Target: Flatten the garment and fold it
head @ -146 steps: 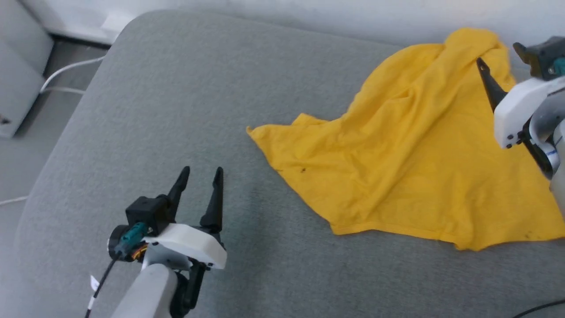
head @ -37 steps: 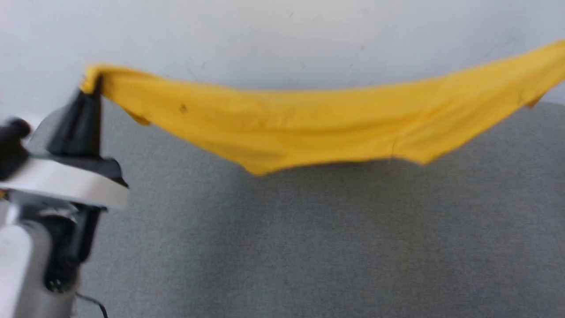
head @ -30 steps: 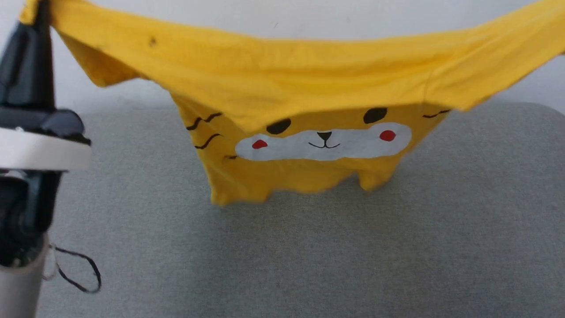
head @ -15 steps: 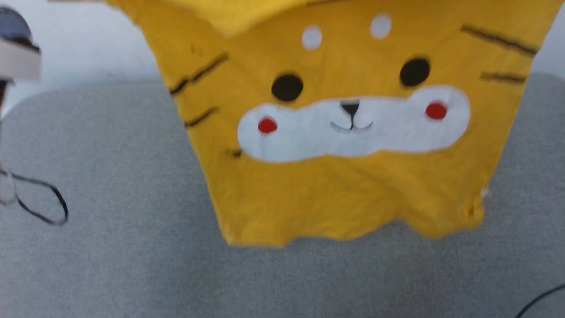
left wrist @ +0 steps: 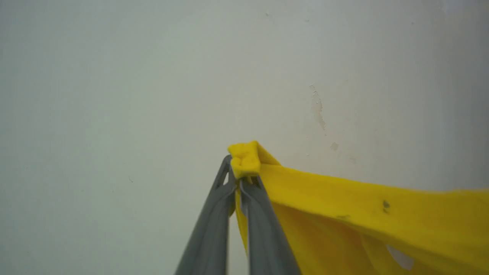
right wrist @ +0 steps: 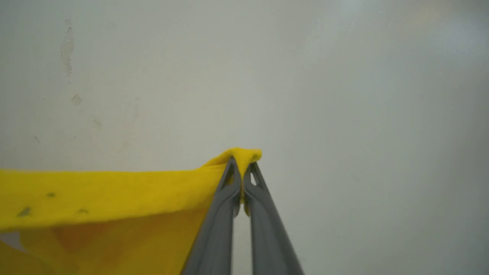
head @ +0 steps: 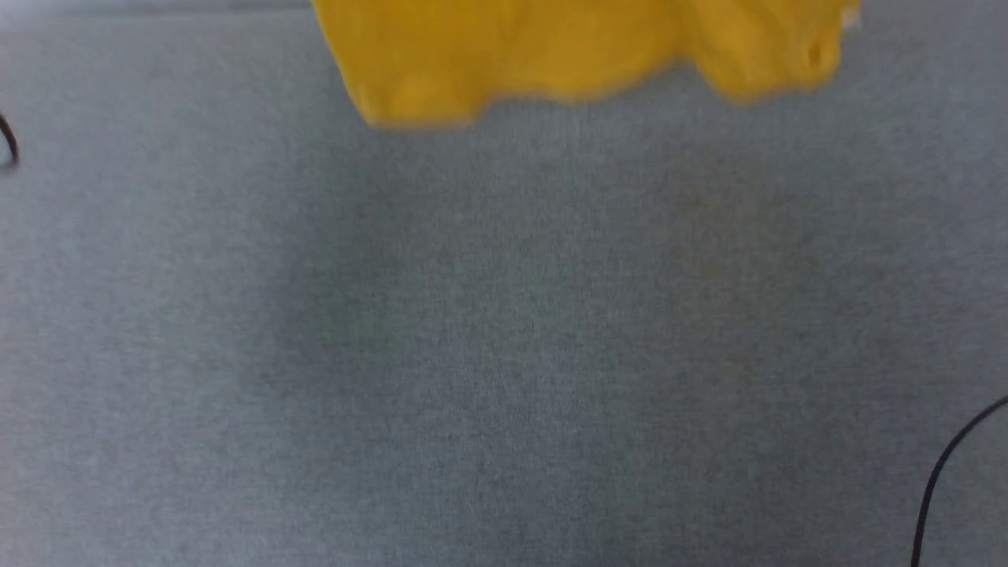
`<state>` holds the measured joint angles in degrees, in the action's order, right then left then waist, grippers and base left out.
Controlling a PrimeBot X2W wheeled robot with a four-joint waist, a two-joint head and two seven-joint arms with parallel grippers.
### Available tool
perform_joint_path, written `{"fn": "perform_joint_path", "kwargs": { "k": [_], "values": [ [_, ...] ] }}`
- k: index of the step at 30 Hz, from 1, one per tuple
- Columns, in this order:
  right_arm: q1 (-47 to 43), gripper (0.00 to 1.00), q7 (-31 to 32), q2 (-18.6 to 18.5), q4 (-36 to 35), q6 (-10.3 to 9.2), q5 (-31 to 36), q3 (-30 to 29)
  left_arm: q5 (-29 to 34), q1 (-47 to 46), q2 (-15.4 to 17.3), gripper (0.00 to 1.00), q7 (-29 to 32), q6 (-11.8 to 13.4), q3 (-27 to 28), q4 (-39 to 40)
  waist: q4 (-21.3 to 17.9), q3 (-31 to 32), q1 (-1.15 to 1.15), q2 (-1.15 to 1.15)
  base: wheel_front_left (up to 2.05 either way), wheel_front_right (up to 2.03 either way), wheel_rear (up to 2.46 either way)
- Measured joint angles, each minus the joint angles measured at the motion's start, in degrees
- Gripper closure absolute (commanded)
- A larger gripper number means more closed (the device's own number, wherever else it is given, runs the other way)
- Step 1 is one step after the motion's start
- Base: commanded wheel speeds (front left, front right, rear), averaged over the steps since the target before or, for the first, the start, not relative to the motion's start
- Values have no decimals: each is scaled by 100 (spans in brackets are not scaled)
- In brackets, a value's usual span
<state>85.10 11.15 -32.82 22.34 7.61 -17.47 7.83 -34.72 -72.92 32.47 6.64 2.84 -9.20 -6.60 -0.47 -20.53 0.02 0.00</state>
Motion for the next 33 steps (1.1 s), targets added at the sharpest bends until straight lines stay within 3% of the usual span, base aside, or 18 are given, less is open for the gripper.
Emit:
{"fn": "perform_joint_path", "kwargs": {
  "k": [10,18,21,27,33],
  "values": [
    [1200,100,-734,444,1312,0,354,336,213,-1329,-368,100,-823,-124,-66,-1446,35,-1074,0,0,0,0,0],
    [1045,100,-1141,679,1860,0,236,691,298,-1335,-508,100,-1221,-353,-297,-2112,125,-1500,-1,0,0,0,0],
    [653,100,-1295,734,1936,0,92,795,305,-1000,-500,100,-1281,-454,-407,-2265,154,-1449,-1,0,0,0,0],
    [-830,100,-1563,766,1941,0,-234,1102,442,670,-441,100,-1322,-423,-750,-2393,173,-1022,-3,0,0,0,0],
    [-2363,100,-1329,784,1637,0,-855,1518,400,2424,-185,100,-999,-410,-982,-2298,162,-421,-3,0,0,0,0]
  ]
}}
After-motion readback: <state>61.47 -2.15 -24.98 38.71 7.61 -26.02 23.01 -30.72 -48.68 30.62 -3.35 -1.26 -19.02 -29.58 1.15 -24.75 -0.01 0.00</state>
